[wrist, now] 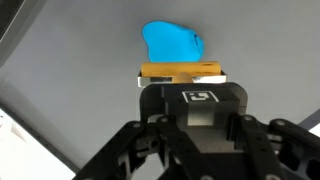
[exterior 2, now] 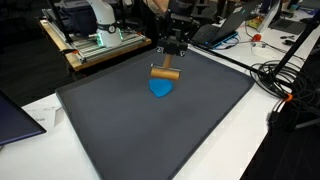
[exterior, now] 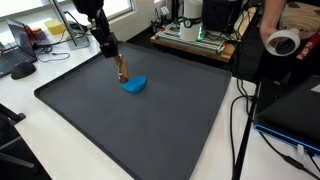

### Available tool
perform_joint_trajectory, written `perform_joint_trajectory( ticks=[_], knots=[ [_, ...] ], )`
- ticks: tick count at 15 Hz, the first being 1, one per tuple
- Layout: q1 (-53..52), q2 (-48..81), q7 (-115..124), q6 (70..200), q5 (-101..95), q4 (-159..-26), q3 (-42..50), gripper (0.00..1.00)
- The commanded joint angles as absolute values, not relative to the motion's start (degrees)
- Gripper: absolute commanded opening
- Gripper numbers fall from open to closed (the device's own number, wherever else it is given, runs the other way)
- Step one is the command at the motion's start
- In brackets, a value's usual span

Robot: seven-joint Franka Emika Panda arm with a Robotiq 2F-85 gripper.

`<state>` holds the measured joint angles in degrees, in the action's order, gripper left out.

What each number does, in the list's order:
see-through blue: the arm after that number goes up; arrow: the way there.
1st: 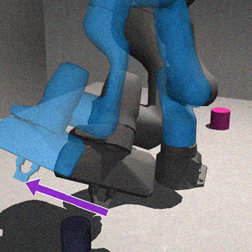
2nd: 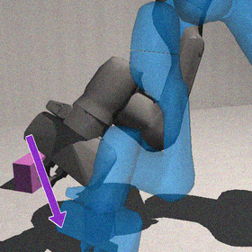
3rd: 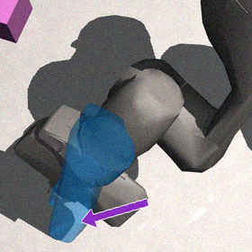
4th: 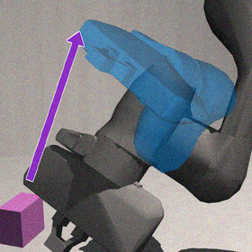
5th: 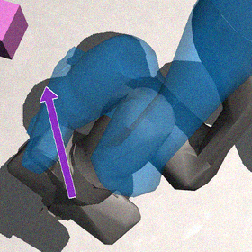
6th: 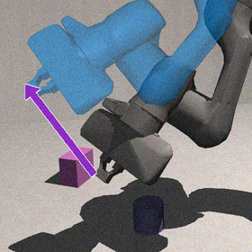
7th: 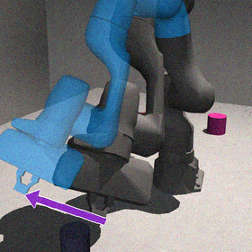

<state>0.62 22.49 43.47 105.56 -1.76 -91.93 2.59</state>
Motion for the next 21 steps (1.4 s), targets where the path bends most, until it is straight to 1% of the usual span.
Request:
perform_joint_trajectory(
  ticks=[1, 4, 5, 6, 12, 13, 21],
  knots=[
    [2.08, 26.92, 37.48, 99.57, 2.87, -84.16, 3.02, 0.22],
    [2.88, 29.76, 35.75, 97.41, 4.76, -80.2, 3.75, 0.22],
    [2.4, 29.96, 38.46, 99.18, 4.59, -79.95, 4.48, 0.22],
    [1.59, 28.17, 37.55, 100.41, 3.02, -83.9, 4.62, 0.47],
    [1.71, 29.67, 37.95, 100.39, 3.25, -81.67, 5.09, 0.47],
    [2.02, 30.63, 37.17, 98.2, 3.67, -80.02, 4.83, 0.22],
    [3.72, 40.94, 32.15, 84.18, 5.47, -63.9, 4.36, 0.22]
  ],
)
